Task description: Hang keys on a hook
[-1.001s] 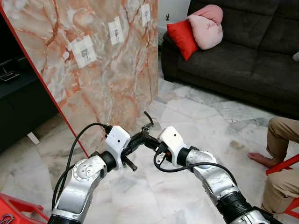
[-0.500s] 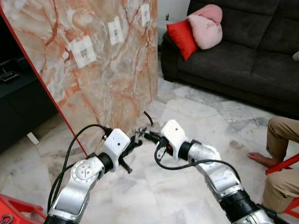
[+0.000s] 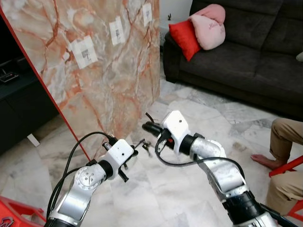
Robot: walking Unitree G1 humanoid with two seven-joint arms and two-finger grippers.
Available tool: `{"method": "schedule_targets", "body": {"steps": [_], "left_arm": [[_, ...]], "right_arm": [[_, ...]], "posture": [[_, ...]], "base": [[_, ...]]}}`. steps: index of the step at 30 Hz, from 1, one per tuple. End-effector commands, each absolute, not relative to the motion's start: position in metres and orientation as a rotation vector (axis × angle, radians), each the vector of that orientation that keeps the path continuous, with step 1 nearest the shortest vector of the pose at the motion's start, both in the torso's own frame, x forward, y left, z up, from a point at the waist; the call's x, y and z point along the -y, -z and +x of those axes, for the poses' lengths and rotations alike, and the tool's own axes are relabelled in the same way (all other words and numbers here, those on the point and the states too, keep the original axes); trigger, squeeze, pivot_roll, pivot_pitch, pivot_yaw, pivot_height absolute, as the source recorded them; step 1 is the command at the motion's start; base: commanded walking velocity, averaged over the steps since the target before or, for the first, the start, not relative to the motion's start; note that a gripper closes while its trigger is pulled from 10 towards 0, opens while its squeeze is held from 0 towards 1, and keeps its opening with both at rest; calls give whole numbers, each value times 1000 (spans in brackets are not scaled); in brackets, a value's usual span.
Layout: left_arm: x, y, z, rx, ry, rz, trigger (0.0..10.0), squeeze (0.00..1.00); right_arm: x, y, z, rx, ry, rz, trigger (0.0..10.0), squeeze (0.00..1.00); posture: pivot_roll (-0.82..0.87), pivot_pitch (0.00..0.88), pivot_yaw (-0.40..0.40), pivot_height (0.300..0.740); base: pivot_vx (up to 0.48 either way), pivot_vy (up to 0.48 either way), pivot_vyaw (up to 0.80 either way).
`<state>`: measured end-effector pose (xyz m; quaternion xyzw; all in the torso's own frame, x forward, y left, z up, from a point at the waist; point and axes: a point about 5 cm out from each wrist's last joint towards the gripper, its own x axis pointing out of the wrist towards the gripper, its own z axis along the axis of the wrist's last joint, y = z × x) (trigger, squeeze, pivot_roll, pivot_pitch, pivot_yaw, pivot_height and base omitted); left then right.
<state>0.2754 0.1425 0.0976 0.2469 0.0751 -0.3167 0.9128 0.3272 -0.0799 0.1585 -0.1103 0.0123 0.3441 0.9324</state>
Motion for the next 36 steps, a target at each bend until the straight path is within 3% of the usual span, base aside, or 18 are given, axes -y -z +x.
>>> {"method": "schedule_targets", "body": {"steps": [1, 5, 11, 18, 30, 36], "left_arm": [[-143, -100, 275, -140, 655, 527, 10000, 0], [-144, -102, 276, -129, 652, 528, 10000, 0], [-146, -106, 280, -108, 607, 479, 10000, 0], [-149, -110, 280, -100, 553, 361, 10000, 0], [-144, -120, 282, -60, 588, 305, 10000, 0], [-136, -127, 276, -41, 671, 266, 10000, 0]], "right_arm": [[87, -157, 331, -48, -650, -219, 10000, 0], [102, -144, 335, -136, -569, -213, 10000, 0], [114, -116, 322, -268, -604, -278, 10000, 0], [160, -88, 315, -378, -354, -223, 10000, 0], [136, -85, 307, -376, -467, -179, 10000, 0], [112, -86, 300, -392, -670, -178, 10000, 0]], "posture": [[-4, 0, -48, 740], [-4, 0, -49, 740], [-5, 0, -48, 740], [-13, 0, -44, 740], [-14, 0, -41, 740], [-10, 0, -43, 740]], "base": [[0, 0, 0], [0, 0, 0], [0, 0, 0], [0, 0, 0], [0, 0, 0], [0, 0, 0]]}}
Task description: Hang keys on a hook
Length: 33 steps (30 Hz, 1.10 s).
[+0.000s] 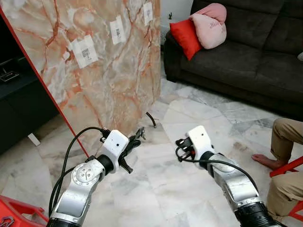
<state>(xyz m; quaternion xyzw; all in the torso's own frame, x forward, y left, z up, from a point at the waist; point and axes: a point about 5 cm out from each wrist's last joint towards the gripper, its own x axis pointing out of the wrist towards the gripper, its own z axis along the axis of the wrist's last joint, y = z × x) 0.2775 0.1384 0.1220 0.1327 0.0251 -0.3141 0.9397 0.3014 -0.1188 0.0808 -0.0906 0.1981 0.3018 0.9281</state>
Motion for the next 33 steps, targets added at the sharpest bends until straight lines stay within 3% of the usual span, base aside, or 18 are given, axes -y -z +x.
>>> {"method": "schedule_targets", "body": {"steps": [1, 3, 7, 9, 11, 14, 19, 22, 26, 33], "left_arm": [[-134, -127, 275, -44, 680, 268, 10000, 0], [-131, -127, 273, -47, 706, 270, 10000, 0], [-130, -128, 272, -45, 714, 263, 10000, 0], [-126, -130, 270, -44, 744, 251, 10000, 0], [-126, -131, 270, -45, 747, 251, 10000, 0], [-124, -132, 268, -42, 755, 243, 10000, 0], [-124, -131, 266, -45, 758, 237, 10000, 0], [-124, -130, 265, -56, 764, 235, 10000, 0], [-123, -129, 265, -65, 769, 244, 10000, 0], [-125, -130, 267, -63, 758, 252, 10000, 0]], "right_arm": [[107, -87, 298, -388, -714, -173, 10000, 0], [96, -91, 294, -377, -803, -146, 10000, 0], [94, -94, 299, -361, -797, -155, 10000, 0], [106, -104, 325, -289, -582, -183, 10000, 0], [110, -107, 330, -272, -523, -175, 10000, 0], [150, -117, 351, -259, -193, -120, 10000, 0], [168, -123, 354, -227, -81, -105, 10000, 0], [138, -110, 344, -299, -360, -95, 10000, 0], [91, -85, 303, -402, -798, -191, 10000, 0], [84, -84, 304, -392, -791, -217, 10000, 0]], "posture": [[-10, 0, -43, 740], [-9, 0, -44, 740], [-8, 0, -45, 740], [-4, 0, -45, 740], [-1, 0, -46, 740], [2, 0, -50, 740], [-1, 0, -51, 740], [-9, 0, -48, 740], [-7, 0, -48, 740], [-2, 0, -47, 740]], "base": [[0, 0, 0], [0, 0, 0], [0, 0, 0], [0, 0, 0], [0, 0, 0], [0, 0, 0], [0, 0, 0], [0, 0, 0], [0, 0, 0], [0, 0, 0]]}}
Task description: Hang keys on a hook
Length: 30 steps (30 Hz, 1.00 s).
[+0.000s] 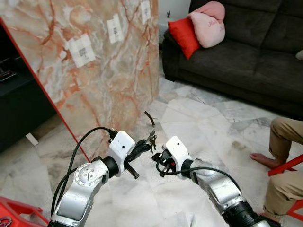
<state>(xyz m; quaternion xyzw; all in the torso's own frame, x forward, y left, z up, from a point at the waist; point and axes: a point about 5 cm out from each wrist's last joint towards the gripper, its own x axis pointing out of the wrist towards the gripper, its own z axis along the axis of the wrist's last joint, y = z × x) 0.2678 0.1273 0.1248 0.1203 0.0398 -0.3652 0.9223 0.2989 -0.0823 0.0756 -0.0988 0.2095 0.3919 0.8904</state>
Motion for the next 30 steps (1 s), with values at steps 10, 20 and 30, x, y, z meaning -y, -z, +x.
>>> {"method": "schedule_targets", "body": {"steps": [10, 20, 30], "left_arm": [[-125, -130, 269, -52, 730, 253, 10000, 0], [-132, -128, 270, -54, 672, 257, 10000, 0], [-138, -117, 271, -68, 567, 177, 10000, 0]], "right_arm": [[122, -160, 348, 51, -389, 37, 10000, 0], [133, -95, 329, -270, -359, -105, 10000, 0], [210, -73, 320, -343, 5, -58, 10000, 0]], "posture": [[-8, 0, -50, 740], [1, 0, -57, 740], [-33, 0, -51, 740]], "base": [[0, 0, 0], [0, 0, 0], [0, 0, 0]]}}
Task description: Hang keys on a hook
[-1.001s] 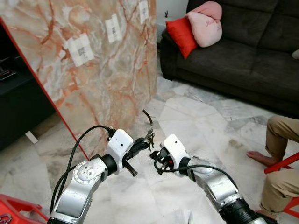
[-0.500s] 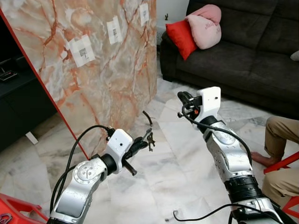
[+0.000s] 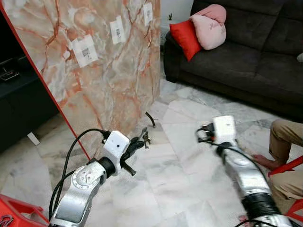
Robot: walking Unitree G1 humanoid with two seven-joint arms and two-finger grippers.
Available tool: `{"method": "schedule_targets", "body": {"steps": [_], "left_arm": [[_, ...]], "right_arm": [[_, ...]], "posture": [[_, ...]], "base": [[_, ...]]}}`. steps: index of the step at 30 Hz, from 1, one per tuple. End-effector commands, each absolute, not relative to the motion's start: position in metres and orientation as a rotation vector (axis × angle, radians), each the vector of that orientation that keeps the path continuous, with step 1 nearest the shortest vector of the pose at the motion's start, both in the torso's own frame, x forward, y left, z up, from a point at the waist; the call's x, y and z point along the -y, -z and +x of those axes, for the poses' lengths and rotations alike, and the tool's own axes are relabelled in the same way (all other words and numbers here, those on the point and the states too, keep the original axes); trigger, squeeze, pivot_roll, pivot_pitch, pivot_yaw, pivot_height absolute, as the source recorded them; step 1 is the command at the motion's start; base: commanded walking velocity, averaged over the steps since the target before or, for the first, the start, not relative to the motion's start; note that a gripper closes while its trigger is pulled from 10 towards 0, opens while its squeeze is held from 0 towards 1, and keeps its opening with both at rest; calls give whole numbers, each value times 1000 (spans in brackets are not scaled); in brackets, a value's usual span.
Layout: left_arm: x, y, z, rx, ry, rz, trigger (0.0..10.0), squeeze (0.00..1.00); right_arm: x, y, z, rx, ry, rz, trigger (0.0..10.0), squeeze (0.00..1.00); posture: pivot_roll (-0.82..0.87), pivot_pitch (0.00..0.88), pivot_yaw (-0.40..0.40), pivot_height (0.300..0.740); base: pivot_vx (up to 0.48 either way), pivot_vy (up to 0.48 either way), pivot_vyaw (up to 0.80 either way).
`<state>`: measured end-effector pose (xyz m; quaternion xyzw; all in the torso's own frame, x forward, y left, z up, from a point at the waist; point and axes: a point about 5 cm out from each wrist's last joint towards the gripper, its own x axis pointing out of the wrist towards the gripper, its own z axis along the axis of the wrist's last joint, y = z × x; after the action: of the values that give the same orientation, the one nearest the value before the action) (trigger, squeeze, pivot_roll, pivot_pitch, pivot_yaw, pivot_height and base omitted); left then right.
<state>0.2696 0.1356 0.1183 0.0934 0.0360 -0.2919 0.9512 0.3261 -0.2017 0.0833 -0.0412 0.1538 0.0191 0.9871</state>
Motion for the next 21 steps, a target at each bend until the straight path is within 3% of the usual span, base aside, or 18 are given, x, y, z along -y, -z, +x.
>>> {"method": "schedule_targets", "body": {"steps": [1, 3, 7, 13, 21], "left_arm": [[-137, -115, 271, -71, 563, 170, 10000, 0], [-133, -111, 271, -76, 559, 157, 10000, 0], [-129, -109, 273, -71, 534, 146, 10000, 0], [-115, -103, 275, -69, 477, 98, 10000, 0], [-104, -105, 273, -54, 490, 66, 10000, 0]], "right_arm": [[221, -62, 315, -382, 49, -52, 10000, 0], [245, -35, 297, -488, 145, -49, 10000, 0], [261, 4, 266, -654, 241, -29, 10000, 0], [248, 57, 209, -901, 222, -36, 10000, 0], [235, 82, 170, -1052, 249, 14, 10000, 0]], "posture": [[-38, 0, -51, 740], [-39, 0, -53, 740], [-32, 0, -57, 740], [-21, 0, -60, 740], [3, 0, -61, 740]], "base": [[0, 0, 0], [0, 0, 0], [0, 0, 0], [0, 0, 0], [0, 0, 0]]}}
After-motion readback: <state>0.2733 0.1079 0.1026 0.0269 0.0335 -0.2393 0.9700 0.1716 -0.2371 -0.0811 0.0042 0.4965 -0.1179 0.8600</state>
